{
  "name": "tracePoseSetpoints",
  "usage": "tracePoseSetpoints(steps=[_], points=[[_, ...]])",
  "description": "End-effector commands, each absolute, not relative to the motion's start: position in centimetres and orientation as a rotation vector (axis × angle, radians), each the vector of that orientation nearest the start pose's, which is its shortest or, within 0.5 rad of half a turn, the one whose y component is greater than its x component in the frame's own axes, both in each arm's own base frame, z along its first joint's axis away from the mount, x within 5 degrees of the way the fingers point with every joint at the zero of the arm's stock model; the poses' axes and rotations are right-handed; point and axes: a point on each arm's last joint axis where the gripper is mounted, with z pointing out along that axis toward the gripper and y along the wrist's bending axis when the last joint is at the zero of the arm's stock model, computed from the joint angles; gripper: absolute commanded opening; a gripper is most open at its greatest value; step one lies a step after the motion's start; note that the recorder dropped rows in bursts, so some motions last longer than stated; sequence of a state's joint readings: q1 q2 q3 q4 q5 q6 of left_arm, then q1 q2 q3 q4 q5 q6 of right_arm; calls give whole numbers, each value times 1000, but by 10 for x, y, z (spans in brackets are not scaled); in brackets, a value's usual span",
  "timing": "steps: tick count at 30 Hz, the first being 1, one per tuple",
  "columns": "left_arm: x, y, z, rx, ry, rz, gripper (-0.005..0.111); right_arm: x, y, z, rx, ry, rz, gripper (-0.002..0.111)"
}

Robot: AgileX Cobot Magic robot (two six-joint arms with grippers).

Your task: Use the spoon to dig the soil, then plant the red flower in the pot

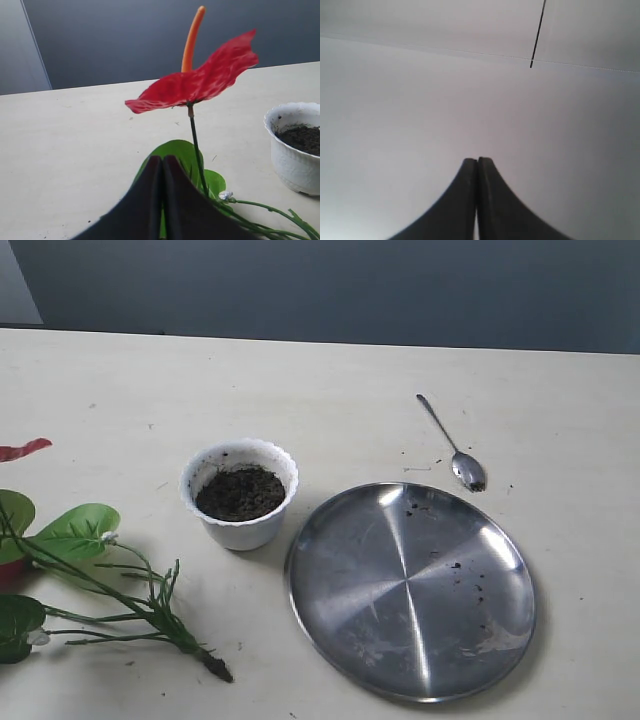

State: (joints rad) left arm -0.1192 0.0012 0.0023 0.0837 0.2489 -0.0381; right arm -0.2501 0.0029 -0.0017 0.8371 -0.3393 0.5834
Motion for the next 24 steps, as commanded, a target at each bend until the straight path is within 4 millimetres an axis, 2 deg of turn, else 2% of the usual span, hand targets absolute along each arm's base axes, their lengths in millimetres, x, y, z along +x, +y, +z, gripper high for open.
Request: tracePoseSetpoints(steps=[1, 4, 7, 10, 12, 14, 16, 19, 21, 24], points=[[55, -5, 192, 125, 1718, -48, 1, 41, -24, 253, 819, 872, 601, -1], [55, -5, 192, 125, 1718, -48, 1, 46, -15, 279, 551, 1074, 314, -1], [55, -5, 192, 125, 1718, -48, 1, 60, -15, 305, 379, 1209, 104, -1], [55, -5, 192, 125, 1718, -48, 1, 87, -18, 335, 206, 1304, -77, -1], [55, -5, 192, 125, 1718, -48, 1, 105, -18, 355, 59, 1312, -183, -1], [55, -5, 192, 125, 1718, -48, 1, 132, -15, 375, -138, 1274, -245, -1], [55, -5, 192, 125, 1718, -48, 1, 157, -10, 393, -236, 1171, -155, -1], [55, -5, 192, 125, 1718, -48, 1, 192, -6, 412, -214, 1061, 188, -1], [55, -5, 192, 125, 1718, -48, 1, 225, -6, 412, -245, 1130, 312, -1], [55, -5, 192, 125, 1718, -48, 1, 276, -5, 406, -334, 1446, 212, -1]])
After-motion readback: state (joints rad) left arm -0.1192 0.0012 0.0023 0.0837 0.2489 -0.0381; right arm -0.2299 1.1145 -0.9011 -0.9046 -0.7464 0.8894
